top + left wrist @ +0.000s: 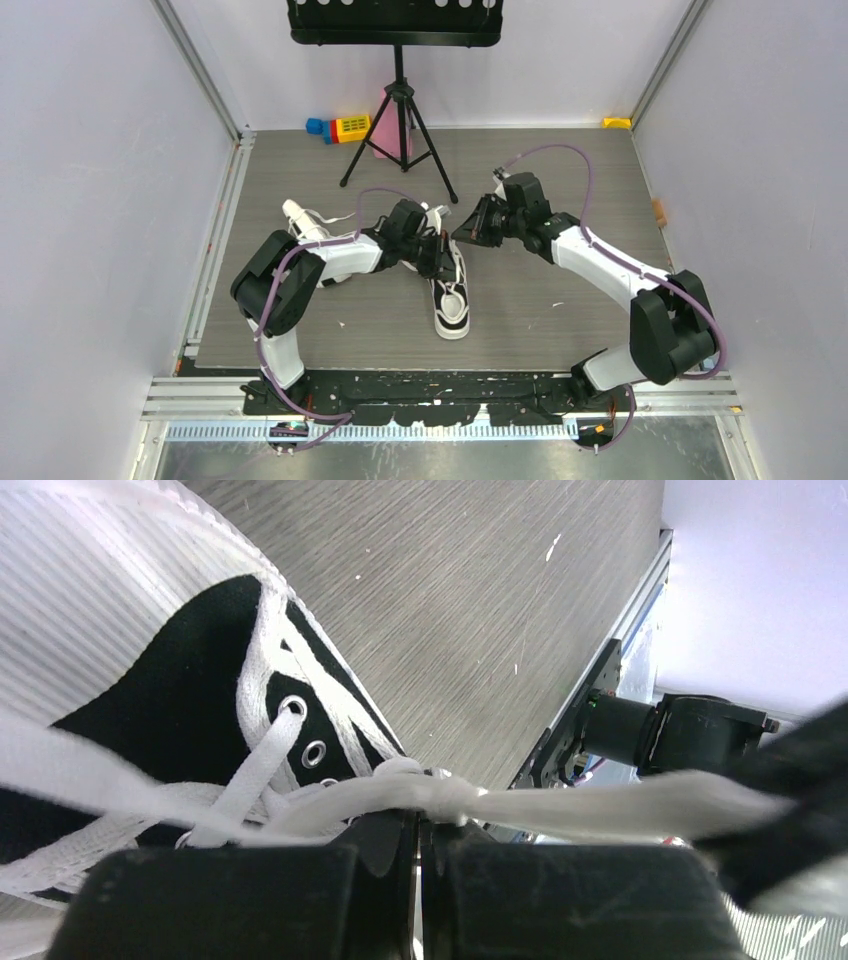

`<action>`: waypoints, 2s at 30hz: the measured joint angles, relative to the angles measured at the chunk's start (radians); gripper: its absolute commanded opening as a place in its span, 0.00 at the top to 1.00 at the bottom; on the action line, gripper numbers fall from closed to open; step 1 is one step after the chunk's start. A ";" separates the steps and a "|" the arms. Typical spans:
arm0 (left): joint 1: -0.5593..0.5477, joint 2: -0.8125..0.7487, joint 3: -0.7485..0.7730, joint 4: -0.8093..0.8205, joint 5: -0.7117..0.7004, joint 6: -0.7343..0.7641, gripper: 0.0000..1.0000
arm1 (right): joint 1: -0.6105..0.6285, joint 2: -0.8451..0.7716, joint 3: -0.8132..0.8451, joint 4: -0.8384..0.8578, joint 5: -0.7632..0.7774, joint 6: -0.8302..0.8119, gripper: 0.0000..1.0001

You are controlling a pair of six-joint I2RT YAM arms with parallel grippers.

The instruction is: Tie the shoes

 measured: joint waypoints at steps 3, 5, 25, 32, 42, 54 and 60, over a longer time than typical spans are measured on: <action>0.003 -0.001 -0.017 0.016 0.013 -0.001 1.00 | 0.006 0.021 0.039 -0.006 -0.007 -0.010 1.00; 0.004 -0.005 -0.031 0.027 0.017 -0.001 1.00 | 0.009 0.047 0.056 -0.011 -0.012 -0.014 1.00; 0.027 -0.006 -0.090 0.125 0.047 -0.055 1.00 | 0.021 -0.009 -0.053 0.000 0.014 -0.018 0.46; 0.028 -0.006 -0.090 0.129 0.048 -0.060 1.00 | 0.007 -0.125 -0.124 0.000 0.039 -0.032 0.56; 0.028 -0.006 -0.090 0.129 0.047 -0.062 1.00 | -0.005 -0.169 -0.289 0.016 0.014 -0.042 0.63; 0.028 -0.006 -0.090 0.129 0.048 -0.066 0.99 | 0.000 -0.072 -0.356 0.212 -0.084 0.012 0.64; 0.028 -0.006 -0.090 0.134 0.050 -0.085 0.98 | 0.000 -0.043 -0.356 0.269 -0.096 0.033 0.70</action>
